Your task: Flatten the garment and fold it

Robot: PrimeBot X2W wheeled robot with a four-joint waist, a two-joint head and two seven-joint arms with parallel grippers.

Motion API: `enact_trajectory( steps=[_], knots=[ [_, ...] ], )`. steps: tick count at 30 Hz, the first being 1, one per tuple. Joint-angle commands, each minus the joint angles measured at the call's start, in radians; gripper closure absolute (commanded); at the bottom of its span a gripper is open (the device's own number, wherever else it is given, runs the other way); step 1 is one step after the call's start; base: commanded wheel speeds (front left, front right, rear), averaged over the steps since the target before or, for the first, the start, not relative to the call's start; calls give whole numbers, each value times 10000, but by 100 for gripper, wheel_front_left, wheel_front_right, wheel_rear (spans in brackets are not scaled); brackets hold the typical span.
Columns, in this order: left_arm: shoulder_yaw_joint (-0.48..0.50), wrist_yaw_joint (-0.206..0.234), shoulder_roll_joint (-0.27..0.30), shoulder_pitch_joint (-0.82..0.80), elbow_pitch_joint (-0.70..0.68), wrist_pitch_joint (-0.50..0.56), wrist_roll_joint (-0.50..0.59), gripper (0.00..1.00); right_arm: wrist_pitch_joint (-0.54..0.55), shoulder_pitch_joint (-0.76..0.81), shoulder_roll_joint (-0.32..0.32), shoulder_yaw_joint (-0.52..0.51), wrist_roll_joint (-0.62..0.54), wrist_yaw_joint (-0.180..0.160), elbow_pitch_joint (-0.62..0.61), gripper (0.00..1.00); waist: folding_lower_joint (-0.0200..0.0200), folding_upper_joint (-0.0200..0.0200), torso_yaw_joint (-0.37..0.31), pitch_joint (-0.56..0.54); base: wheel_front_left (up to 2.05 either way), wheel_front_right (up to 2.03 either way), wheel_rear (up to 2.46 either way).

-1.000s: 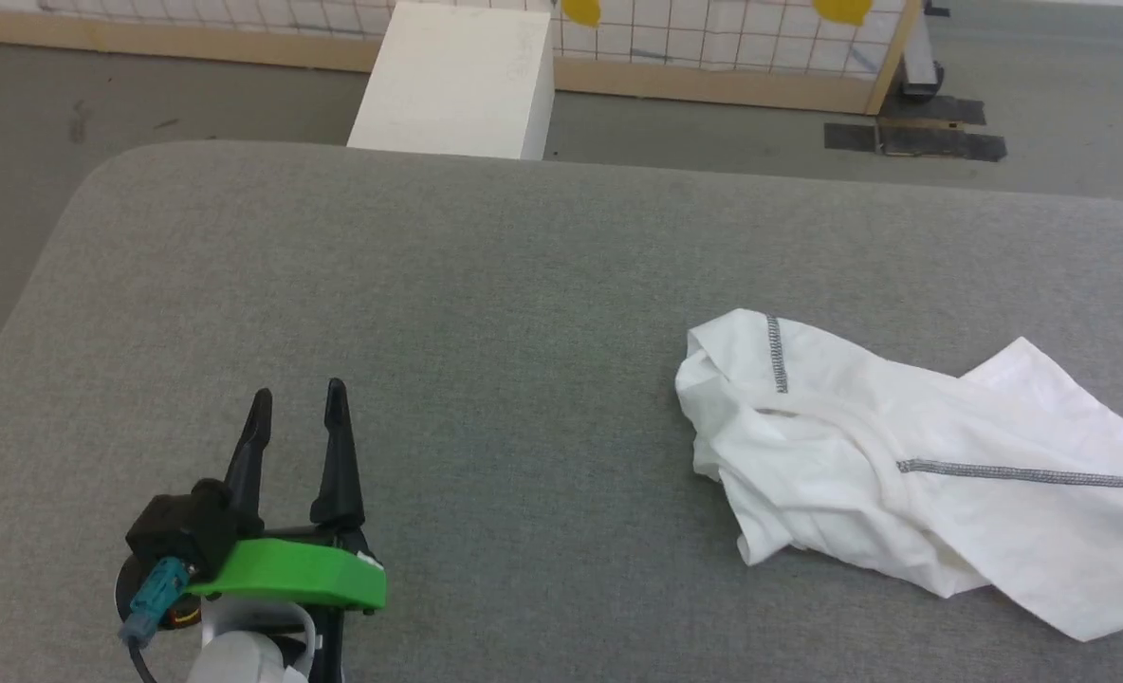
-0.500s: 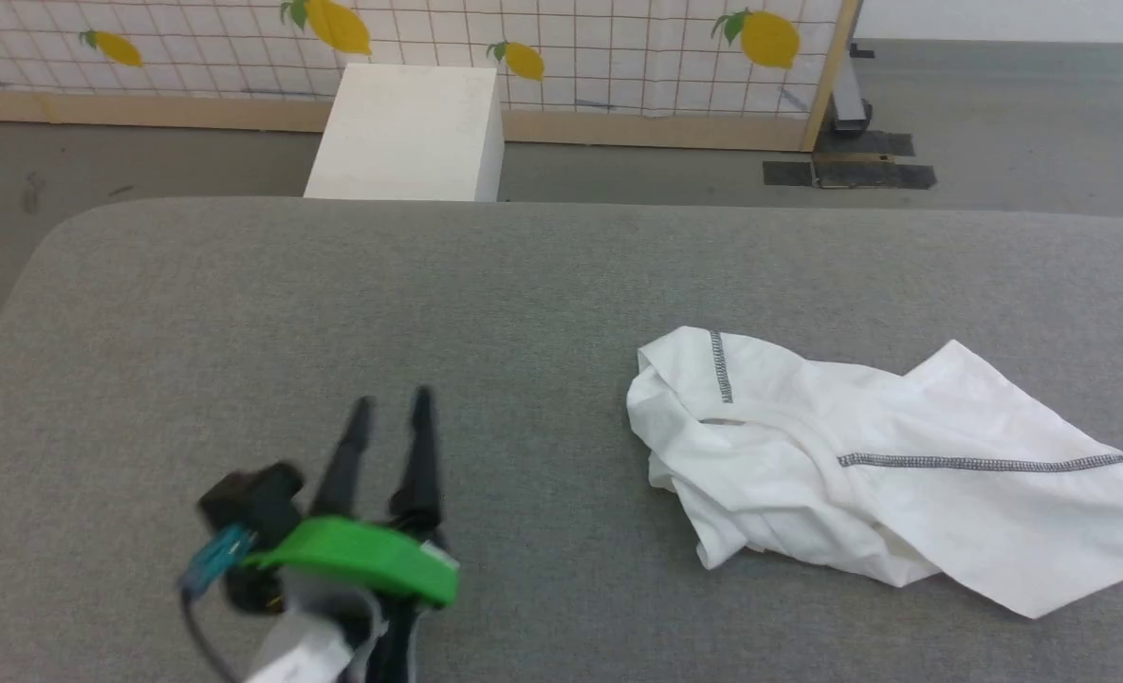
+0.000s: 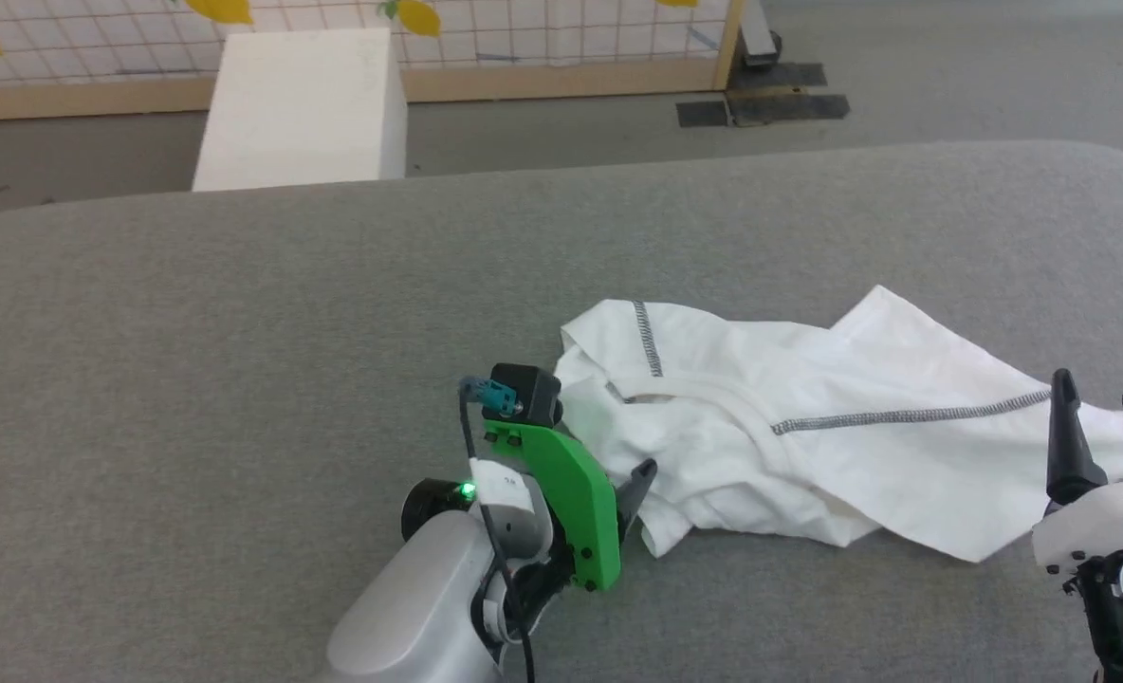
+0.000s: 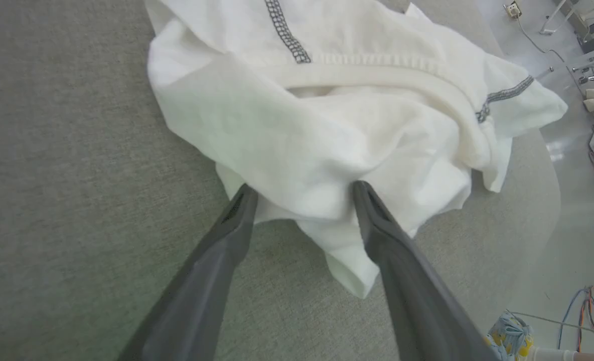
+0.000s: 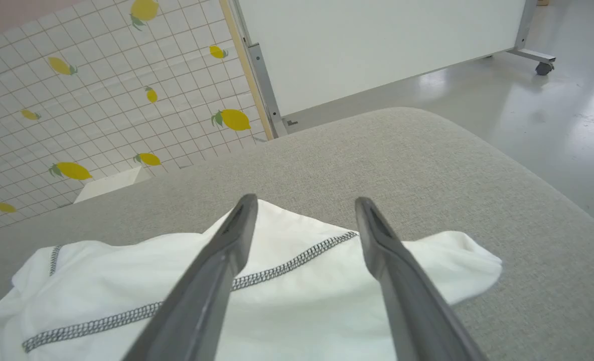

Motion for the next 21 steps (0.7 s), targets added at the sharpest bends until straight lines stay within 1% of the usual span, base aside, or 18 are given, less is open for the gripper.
enact_trajectory(
  steps=[1,2,3,4,8,11,15,19,21],
  knots=[
    [-99,32,31,-204,214,49,96,0,-109,-126,0,42,46,-15,68,0,0,0,-431,413,0,0,0],
    [-165,-23,31,-230,388,87,82,0,-165,-133,0,60,35,-15,105,0,0,0,-493,453,0,0,0],
    [-176,-150,31,-223,437,18,-73,55,-215,-138,0,58,6,-15,141,0,0,0,-531,483,0,0,0],
    [-108,-215,31,-205,412,-178,-243,100,-253,-146,0,47,-8,-15,171,0,0,0,-544,499,0,0,0],
    [149,-237,33,-261,411,-904,-439,100,-416,-95,0,-110,-22,-15,309,0,0,0,-346,442,0,0,0],
    [612,-53,308,-553,326,-1691,-246,100,-494,-71,0,-76,-19,-15,434,0,0,0,-55,281,0,0,0],
    [1375,404,1043,-1149,-50,-2856,281,100,-612,-49,0,24,-28,-15,610,0,0,0,467,-41,0,0,0],
    [2012,908,1978,-1608,-841,-3758,942,100,-721,4,1,165,-28,-15,846,0,0,0,1042,-344,0,0,0],
    [2186,1000,2313,-1663,-1344,-4061,1162,100,-782,33,1,206,4,-15,939,0,0,0,1277,-441,0,0,0]
  ],
)
